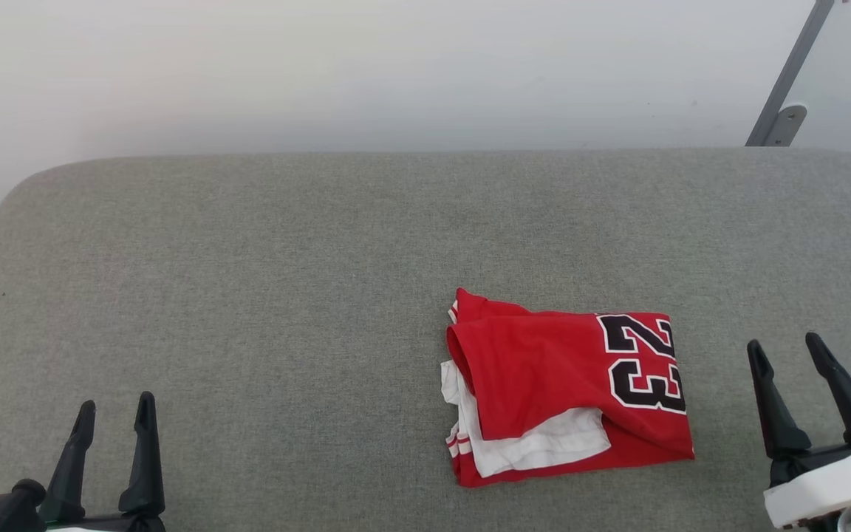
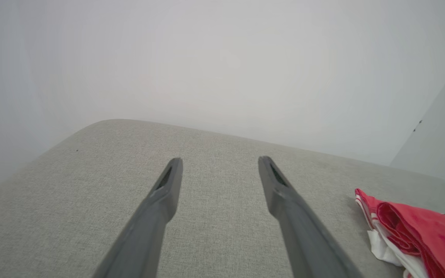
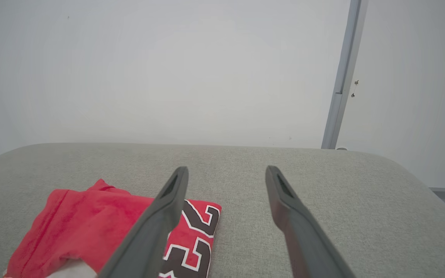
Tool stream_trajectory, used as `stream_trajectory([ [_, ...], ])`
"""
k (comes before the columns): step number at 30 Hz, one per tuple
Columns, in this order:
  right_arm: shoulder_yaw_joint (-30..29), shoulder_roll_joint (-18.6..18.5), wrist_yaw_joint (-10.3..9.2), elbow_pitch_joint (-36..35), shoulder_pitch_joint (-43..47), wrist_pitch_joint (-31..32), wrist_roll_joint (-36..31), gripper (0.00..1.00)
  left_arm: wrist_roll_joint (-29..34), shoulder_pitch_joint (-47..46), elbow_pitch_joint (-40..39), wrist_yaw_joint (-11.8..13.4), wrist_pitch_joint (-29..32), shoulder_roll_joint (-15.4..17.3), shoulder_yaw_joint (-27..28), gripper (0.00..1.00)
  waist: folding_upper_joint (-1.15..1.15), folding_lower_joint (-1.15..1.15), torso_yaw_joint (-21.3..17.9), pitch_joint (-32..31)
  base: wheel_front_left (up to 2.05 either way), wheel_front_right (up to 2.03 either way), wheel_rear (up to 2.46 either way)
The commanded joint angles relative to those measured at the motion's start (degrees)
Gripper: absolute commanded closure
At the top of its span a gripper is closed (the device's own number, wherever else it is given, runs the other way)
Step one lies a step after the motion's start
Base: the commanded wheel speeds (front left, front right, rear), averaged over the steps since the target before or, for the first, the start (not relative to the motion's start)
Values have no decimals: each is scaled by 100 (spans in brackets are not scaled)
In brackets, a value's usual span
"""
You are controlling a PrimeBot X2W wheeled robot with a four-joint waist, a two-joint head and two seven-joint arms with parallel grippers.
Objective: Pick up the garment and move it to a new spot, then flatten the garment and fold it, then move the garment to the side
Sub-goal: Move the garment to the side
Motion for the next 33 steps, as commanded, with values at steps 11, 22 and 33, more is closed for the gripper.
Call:
stream_trajectory([
  [11, -123, 130, 0, -117, 147, -26, -128, 0, -89, 68, -34, -20, -26, 26, -38, 0, 0, 0, 9, 5, 0, 0, 0],
  [22, 97, 8, 0, 78, 70, -27, -31, 0, -91, 4, -42, -20, -26, -9, -59, 0, 0, 0, 47, 53, 0, 0, 0],
  [33, 1228, -828, 0, 858, -820, 737, 981, 0, -148, -164, -9, -20, -26, -55, -217, 0, 0, 0, 253, 319, 0, 0, 0],
])
